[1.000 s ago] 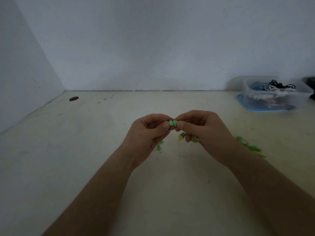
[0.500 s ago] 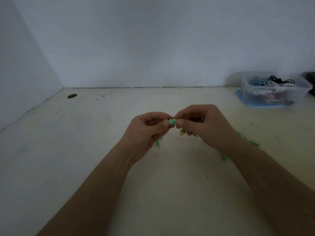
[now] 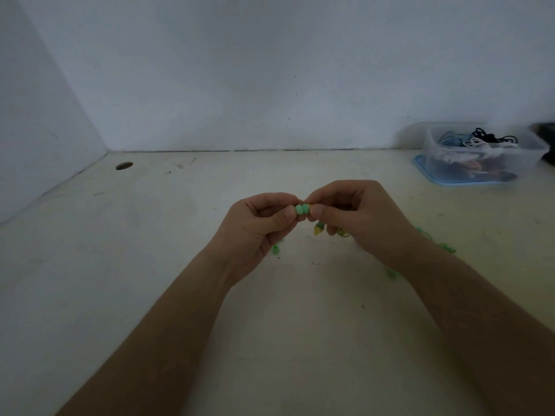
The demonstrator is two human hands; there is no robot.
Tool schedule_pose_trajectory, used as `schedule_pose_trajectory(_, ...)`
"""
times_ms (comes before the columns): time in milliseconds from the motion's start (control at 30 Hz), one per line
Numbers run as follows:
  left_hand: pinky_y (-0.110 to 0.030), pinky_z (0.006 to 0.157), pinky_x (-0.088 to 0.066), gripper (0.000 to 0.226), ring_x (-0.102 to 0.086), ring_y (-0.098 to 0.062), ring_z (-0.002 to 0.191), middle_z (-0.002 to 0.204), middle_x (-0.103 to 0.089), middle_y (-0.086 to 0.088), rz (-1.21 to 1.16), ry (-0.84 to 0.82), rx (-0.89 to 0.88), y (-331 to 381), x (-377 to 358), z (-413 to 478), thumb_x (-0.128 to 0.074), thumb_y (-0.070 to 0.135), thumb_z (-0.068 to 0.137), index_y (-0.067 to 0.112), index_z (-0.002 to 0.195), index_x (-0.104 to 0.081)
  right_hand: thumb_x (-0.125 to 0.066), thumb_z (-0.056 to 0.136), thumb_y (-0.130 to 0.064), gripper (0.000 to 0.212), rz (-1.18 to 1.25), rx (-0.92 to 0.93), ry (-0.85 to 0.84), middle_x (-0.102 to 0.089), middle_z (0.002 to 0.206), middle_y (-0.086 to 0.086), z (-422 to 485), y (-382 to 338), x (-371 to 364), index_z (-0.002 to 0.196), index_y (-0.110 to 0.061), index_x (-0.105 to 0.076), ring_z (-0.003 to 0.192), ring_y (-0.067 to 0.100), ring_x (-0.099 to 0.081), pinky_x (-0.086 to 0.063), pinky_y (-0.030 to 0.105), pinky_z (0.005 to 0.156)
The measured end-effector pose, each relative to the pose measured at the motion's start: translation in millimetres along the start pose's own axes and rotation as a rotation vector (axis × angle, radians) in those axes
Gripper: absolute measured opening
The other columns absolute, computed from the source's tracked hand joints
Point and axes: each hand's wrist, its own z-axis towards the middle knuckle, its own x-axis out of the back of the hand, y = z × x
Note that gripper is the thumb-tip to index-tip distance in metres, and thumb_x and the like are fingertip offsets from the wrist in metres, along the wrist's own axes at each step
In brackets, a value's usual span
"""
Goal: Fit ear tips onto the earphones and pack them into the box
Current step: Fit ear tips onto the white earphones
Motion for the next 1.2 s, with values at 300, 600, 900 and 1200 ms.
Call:
schedule_pose_trajectory(300, -0.019, 0.068, -0.057, 0.016, -0.074, -0.018, 0.078, 0.085, -0.075, -0.014, 0.028, 0.003, 0.041, -0.4, 0.5, -0.9, -0.066, 0.000, 0.072, 0.003, 0.086, -0.073, -0.071, 0.088, -0.010, 0.011, -0.168, 0.069, -0.024, -0.074, 0.075, -0.006, 0.6, -0.2, 2.4, 0.096, -0.015, -0.076, 0.063, 0.019, -0.067, -0.057, 0.024, 0.061)
schedule_pose_trajectory(600, -0.018, 0.067, -0.057, 0.016, -0.074, -0.017, 0.077, 0.083, -0.075, -0.013, -0.015, -0.009, 0.037, 1.7, -2.1, -2.0, -0.065, 0.000, 0.072, 0.008, 0.077, -0.077, -0.069, 0.088, -0.003, 0.012, 0.041, -0.005, -0.013, -0.074, 0.075, 0.003, -1.7, -0.2, -1.2, 0.097, -0.010, -0.074, 0.059, 0.012, -0.064, -0.053, 0.020, 0.059)
schedule_pose_trajectory(900, -0.018, 0.067, -0.058, 0.017, -0.074, -0.017, 0.076, 0.083, -0.075, -0.012, -0.024, -0.024, 0.023, 0.6, -2.7, -1.5, -0.064, -0.001, 0.073, 0.007, 0.078, -0.077, -0.069, 0.088, -0.001, 0.013, 0.117, -0.025, -0.002, -0.075, 0.078, 0.009, -1.5, 1.0, -2.7, 0.092, -0.013, -0.074, 0.060, 0.016, -0.063, -0.054, 0.024, 0.059)
schedule_pose_trajectory(1200, -0.019, 0.068, -0.057, 0.015, -0.072, -0.017, 0.075, 0.083, -0.074, -0.012, 0.052, -0.023, -0.025, -2.1, -1.4, -0.6, -0.067, 0.003, 0.073, 0.007, 0.085, -0.075, -0.070, 0.088, -0.004, 0.010, 0.123, -0.034, 0.021, -0.075, 0.079, 0.010, -2.4, 2.0, -4.8, 0.093, -0.011, -0.075, 0.065, 0.022, -0.064, -0.056, 0.026, 0.060)
